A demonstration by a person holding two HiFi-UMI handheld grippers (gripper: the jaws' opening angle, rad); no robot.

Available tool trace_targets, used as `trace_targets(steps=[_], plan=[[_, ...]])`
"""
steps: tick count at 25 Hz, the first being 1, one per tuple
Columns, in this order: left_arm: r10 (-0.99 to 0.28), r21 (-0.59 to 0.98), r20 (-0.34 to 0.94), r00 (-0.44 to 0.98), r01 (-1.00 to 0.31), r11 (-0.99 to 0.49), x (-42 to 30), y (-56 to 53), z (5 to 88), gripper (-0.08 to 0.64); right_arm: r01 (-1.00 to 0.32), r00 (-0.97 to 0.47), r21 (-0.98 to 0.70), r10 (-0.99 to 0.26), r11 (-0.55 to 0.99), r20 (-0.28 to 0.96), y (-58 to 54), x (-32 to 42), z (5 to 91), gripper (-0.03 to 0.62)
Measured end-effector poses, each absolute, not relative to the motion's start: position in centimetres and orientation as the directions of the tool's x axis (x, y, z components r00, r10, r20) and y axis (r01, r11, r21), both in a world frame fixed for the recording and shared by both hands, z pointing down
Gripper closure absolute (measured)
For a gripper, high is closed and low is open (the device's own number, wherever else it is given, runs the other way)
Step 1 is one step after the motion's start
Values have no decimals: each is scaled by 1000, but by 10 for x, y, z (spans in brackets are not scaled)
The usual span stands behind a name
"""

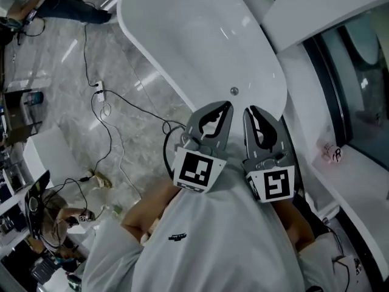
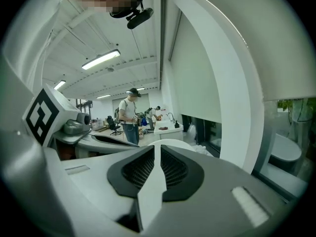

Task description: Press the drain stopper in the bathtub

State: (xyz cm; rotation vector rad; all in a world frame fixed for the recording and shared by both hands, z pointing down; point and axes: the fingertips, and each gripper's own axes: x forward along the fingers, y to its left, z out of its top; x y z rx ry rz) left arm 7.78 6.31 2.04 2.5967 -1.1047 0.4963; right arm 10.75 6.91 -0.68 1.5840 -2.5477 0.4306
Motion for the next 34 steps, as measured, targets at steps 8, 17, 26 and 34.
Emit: trace_targets(steps=[8,17,26,34], plan=[[-674,99,392,626,-757,-646,74,42,16,561,-869,-493,-192,-833,457,250,50,100,0,563],[-687,128,410,600,-784,-608,65,38,24,560,-861,-507,-203,-816,466,278,46,94,5,601],[-686,133,411,601,-784,-607,66,33,22,561,-856,-516,-199,-809,477,282,44,93,3,601],[-698,127,408,588,-794,-595,58,35,21,560,-854,-518,-210,-808,475,279,45,90,4,601]])
